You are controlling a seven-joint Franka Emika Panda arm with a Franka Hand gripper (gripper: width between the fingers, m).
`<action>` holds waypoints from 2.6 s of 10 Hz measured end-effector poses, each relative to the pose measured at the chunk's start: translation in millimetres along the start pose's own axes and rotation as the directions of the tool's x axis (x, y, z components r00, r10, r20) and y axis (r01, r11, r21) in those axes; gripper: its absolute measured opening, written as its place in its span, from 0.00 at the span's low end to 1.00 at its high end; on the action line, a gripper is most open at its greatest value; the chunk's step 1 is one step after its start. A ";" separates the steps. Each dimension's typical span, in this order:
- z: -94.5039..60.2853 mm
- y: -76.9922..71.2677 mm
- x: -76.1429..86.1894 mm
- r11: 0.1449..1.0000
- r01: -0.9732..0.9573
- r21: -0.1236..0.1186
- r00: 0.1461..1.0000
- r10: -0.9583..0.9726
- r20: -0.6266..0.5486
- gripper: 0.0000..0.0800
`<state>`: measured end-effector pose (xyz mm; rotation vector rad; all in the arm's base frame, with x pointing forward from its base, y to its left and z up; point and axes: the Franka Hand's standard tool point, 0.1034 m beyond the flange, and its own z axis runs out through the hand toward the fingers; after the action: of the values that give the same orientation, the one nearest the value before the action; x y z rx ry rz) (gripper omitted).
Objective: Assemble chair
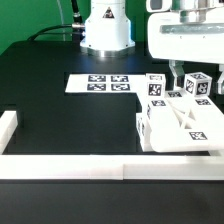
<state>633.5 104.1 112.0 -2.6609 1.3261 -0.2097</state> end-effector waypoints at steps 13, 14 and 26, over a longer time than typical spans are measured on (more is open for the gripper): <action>-2.1 0.4 0.7 0.511 0.857 -0.066 0.515 -0.856 0.045 0.81; -1.3 1.0 0.9 0.467 0.882 -0.065 0.470 -0.881 0.050 0.81; -0.1 1.4 3.7 0.748 0.659 -0.078 0.751 -0.660 0.021 0.35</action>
Offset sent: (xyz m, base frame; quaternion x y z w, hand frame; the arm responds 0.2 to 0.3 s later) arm 0.0000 0.0000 0.0000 0.0000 0.0000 -0.1938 0.9810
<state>634.7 100.3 112.0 -3.0885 0.3240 -0.2474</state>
